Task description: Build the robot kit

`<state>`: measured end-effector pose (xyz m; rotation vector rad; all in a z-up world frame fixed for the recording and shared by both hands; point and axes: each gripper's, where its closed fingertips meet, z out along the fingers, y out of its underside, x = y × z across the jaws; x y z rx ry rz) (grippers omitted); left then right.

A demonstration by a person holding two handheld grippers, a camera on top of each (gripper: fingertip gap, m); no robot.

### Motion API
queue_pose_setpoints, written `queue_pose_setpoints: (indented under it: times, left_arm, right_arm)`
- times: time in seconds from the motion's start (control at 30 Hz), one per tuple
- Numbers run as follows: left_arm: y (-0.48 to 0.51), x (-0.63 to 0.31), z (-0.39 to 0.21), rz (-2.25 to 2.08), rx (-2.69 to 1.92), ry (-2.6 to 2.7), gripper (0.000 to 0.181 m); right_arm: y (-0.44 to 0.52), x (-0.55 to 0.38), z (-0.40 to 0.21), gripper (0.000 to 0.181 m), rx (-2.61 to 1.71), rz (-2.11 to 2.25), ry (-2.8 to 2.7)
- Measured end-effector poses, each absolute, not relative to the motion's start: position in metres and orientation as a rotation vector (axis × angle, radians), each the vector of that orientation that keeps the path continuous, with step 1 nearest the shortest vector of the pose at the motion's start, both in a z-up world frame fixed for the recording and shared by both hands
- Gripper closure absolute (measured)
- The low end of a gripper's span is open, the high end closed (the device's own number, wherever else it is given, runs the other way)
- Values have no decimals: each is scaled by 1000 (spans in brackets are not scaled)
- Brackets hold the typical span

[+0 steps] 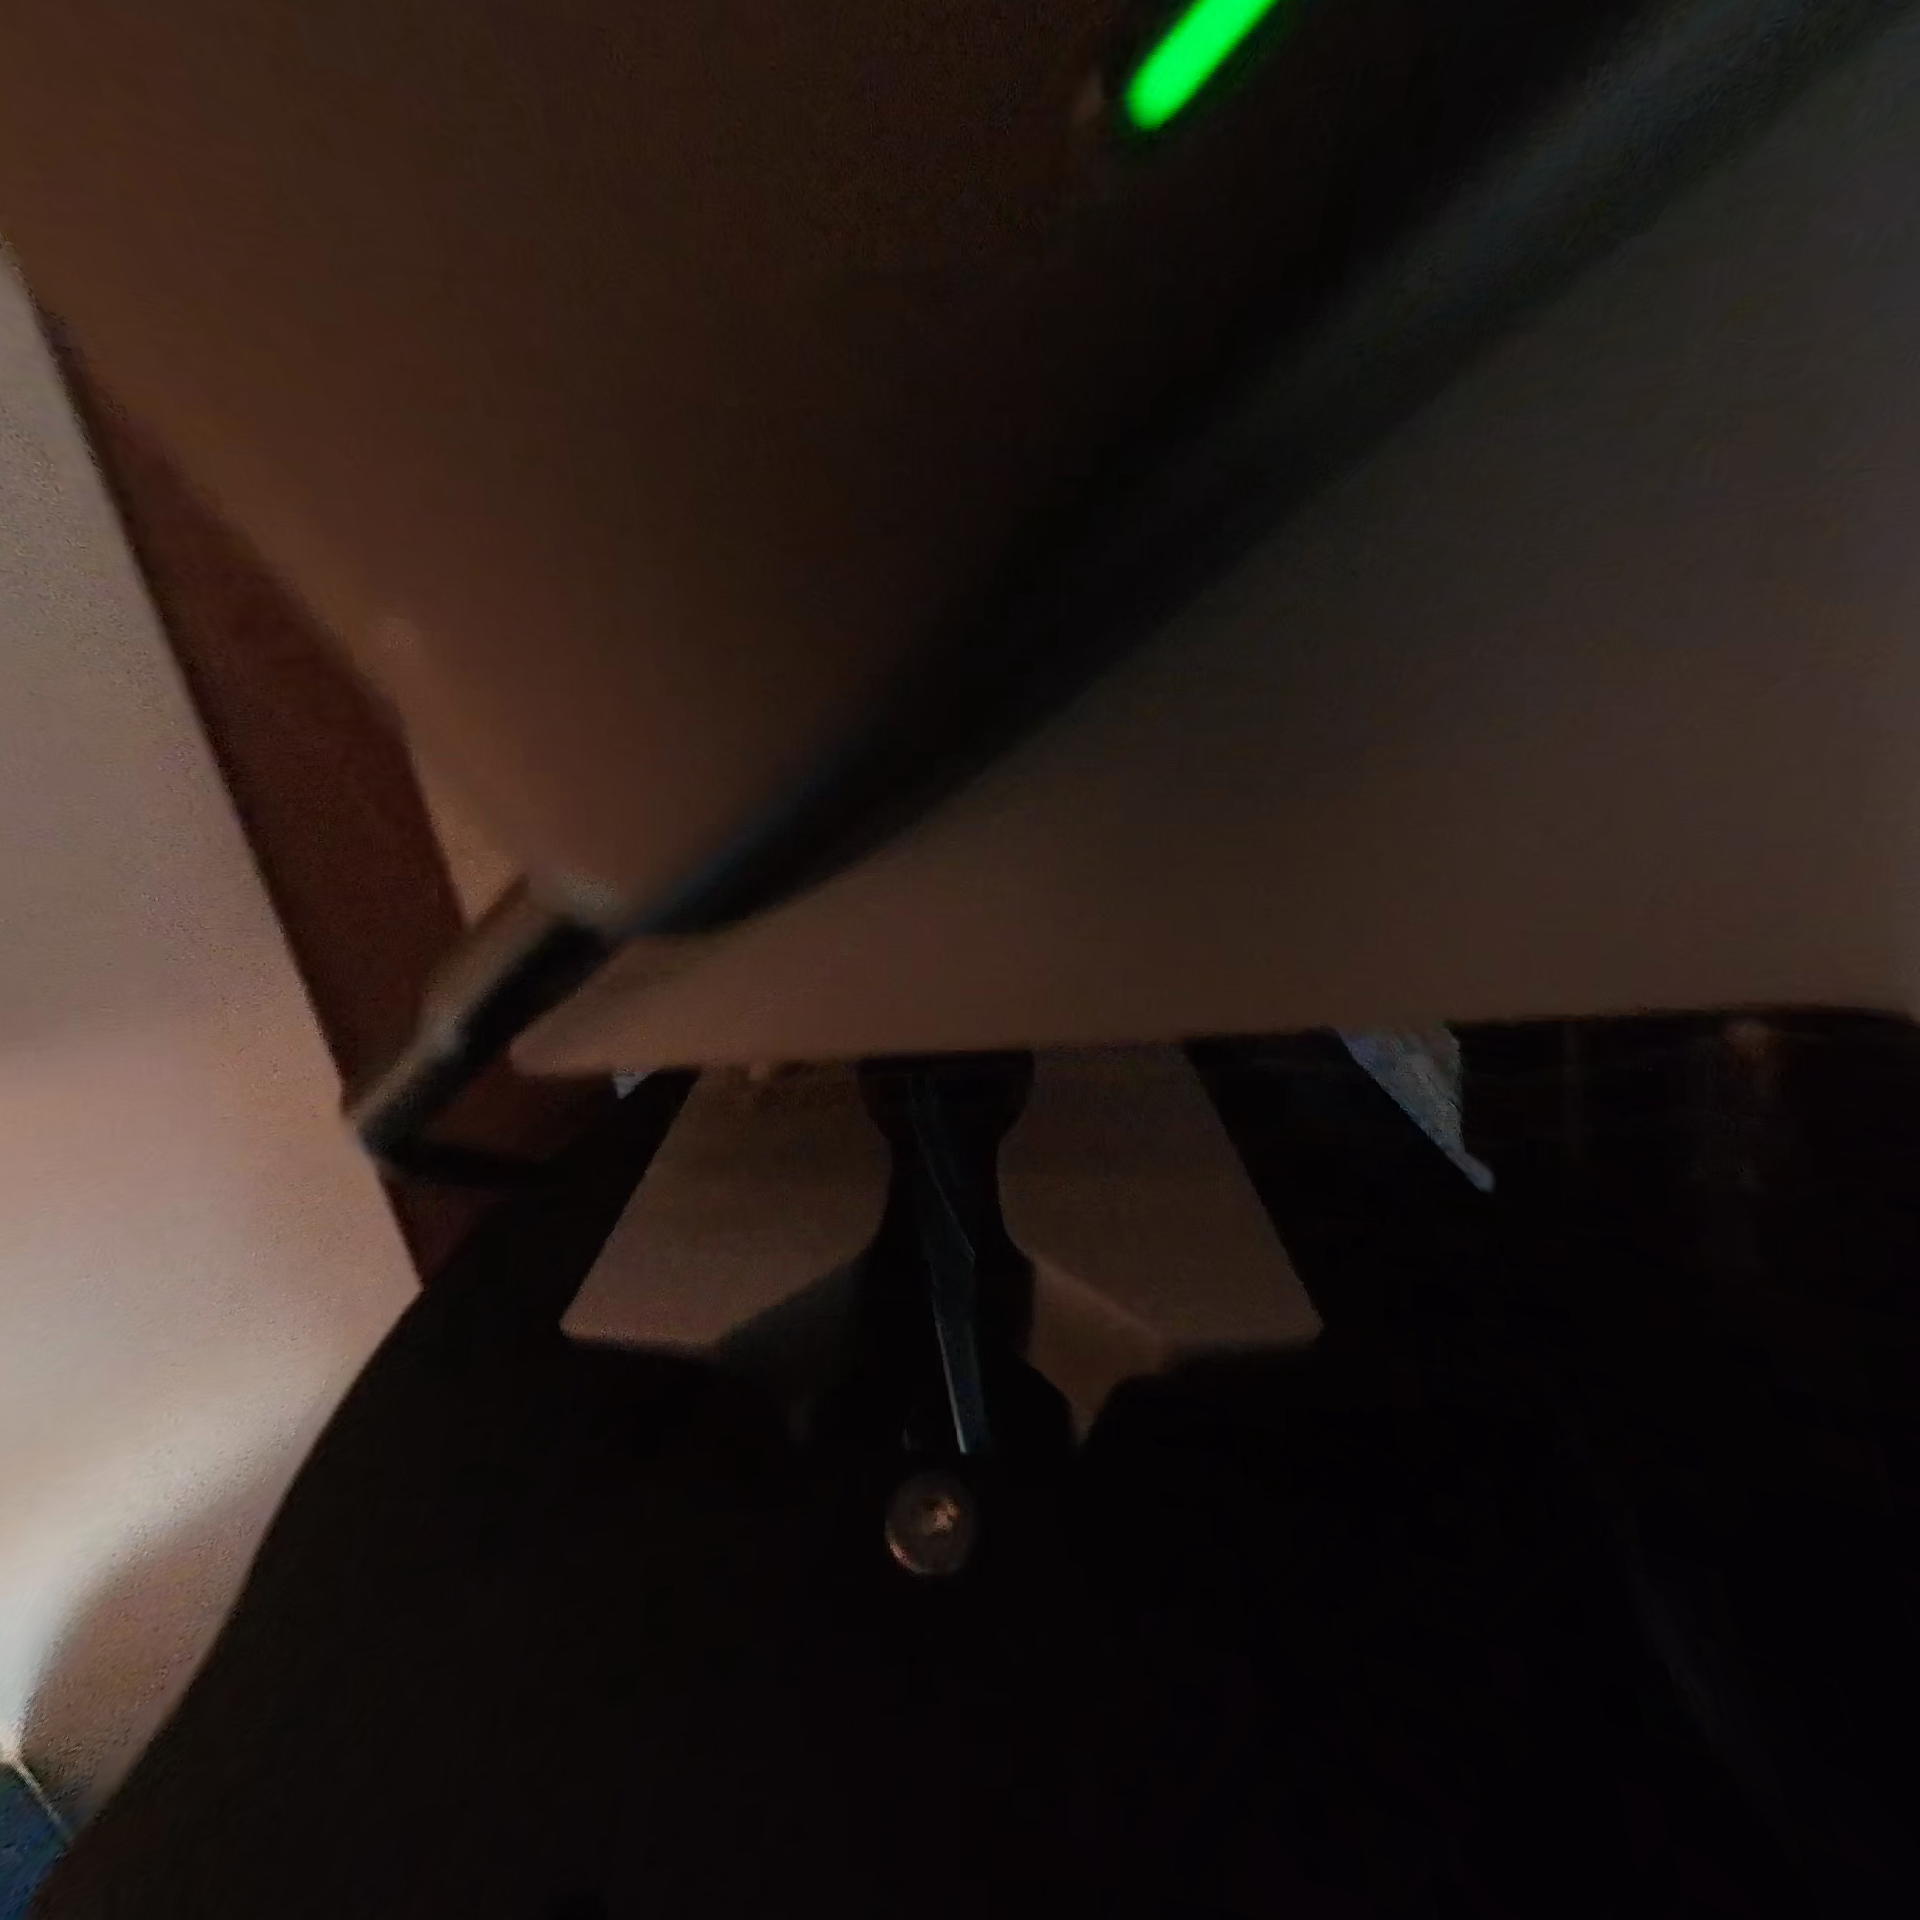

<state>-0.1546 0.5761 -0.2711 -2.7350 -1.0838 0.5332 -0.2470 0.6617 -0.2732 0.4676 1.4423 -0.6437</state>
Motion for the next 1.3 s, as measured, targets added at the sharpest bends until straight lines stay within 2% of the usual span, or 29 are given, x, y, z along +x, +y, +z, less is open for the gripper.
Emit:
queue_pose_setpoints:
  times: [0.27, 0.5, 0.7, 1.1, 1.2, 1.3]
  left_arm:
    - [592, -116, -258, 87, -2505, -1403, 181]
    - [560, -120, -230, 184, -2377, -1645, 181]
    - [525, -111, -199, 289, -2065, -2069, 181]
    - [539, -95, -147, 442, -1307, -2393, 181]
    - [546, -91, -133, 486, -1141, -2378, 179]
    - [554, -85, -120, 531, -1002, -2341, 176]
  right_arm:
    - [658, -243, -271, 179, 471, -646, 1436]
    - [658, -240, -268, 178, 437, -641, 1476]
    - [661, -259, -272, 176, 479, -700, 1588]
    - [711, -405, -273, 177, 787, -970, 2104]
    - [729, -459, -248, 180, 838, -1148, 2337]
    - [733, -491, -199, 180, 705, -1408, 2559]
